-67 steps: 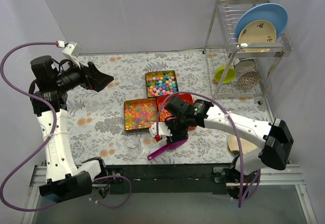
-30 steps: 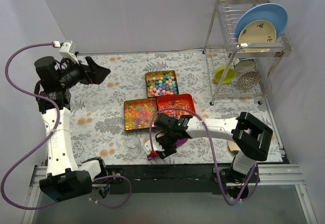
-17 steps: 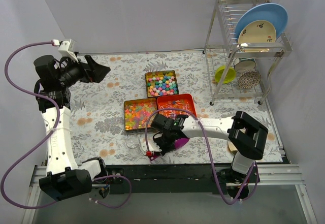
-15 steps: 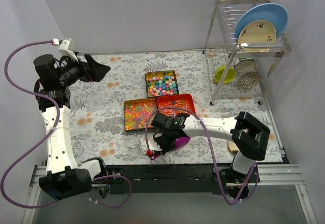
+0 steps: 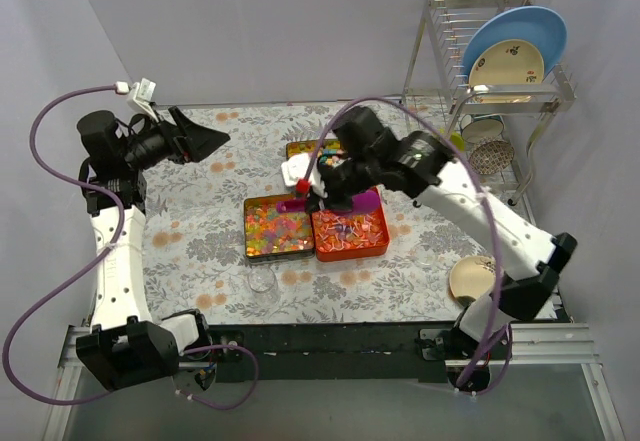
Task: Pack the candies
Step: Pick up the spatula from the center of the board.
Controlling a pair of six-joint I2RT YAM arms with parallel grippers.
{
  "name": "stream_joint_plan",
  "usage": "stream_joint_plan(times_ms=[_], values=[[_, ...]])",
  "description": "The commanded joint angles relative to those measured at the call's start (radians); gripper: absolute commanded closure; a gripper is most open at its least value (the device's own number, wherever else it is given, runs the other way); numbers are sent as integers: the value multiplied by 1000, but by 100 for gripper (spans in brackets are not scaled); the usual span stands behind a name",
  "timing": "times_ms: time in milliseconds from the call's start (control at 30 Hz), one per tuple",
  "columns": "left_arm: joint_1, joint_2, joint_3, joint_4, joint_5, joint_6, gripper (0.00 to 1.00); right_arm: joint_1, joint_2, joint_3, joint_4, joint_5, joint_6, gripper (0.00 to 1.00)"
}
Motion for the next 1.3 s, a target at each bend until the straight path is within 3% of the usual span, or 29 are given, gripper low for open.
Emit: stream_joint_plan(times_ms=[0, 67, 100, 133, 233, 300, 367, 500, 633, 700, 767, 867, 1267], values=[[-8, 8, -108, 169, 182, -243, 2, -36, -159, 94, 177, 43, 207, 99], [-8, 35, -145, 298, 233, -323, 2, -50, -254, -25, 444, 41, 236, 99], [-9, 41, -172, 370, 260, -431, 2, -51, -291, -79, 543, 40, 248, 99], [-17, 52, -220, 519, 321, -485, 2, -53, -349, -139, 743, 56, 274, 99], [-69, 132, -197, 538, 413, -484, 2, -79, -324, -135, 840, 63, 340, 99], [-98, 176, -176, 533, 438, -458, 5, -180, -299, -119, 930, -77, 535, 99], [-130, 195, -109, 440, 415, -345, 7, -240, -262, -116, 1106, -159, 770, 99], [-161, 200, -45, 348, 397, -118, 24, -350, -153, -61, 1297, -365, 1047, 99], [-173, 155, -57, 309, 348, 31, 33, -389, -58, -1, 1450, -485, 1230, 99], [-195, 115, -112, 321, 302, 193, 36, -392, -34, 9, 1525, -540, 1285, 99], [-232, 72, -146, 373, 262, 280, 37, -390, -12, 19, 1573, -551, 1339, 99], [-278, 87, -197, 493, 187, 252, 39, -384, 20, 78, 1580, -545, 1339, 99], [-400, 261, -142, 953, 100, -10, 50, -361, 31, 118, 1468, -600, 1250, 99]])
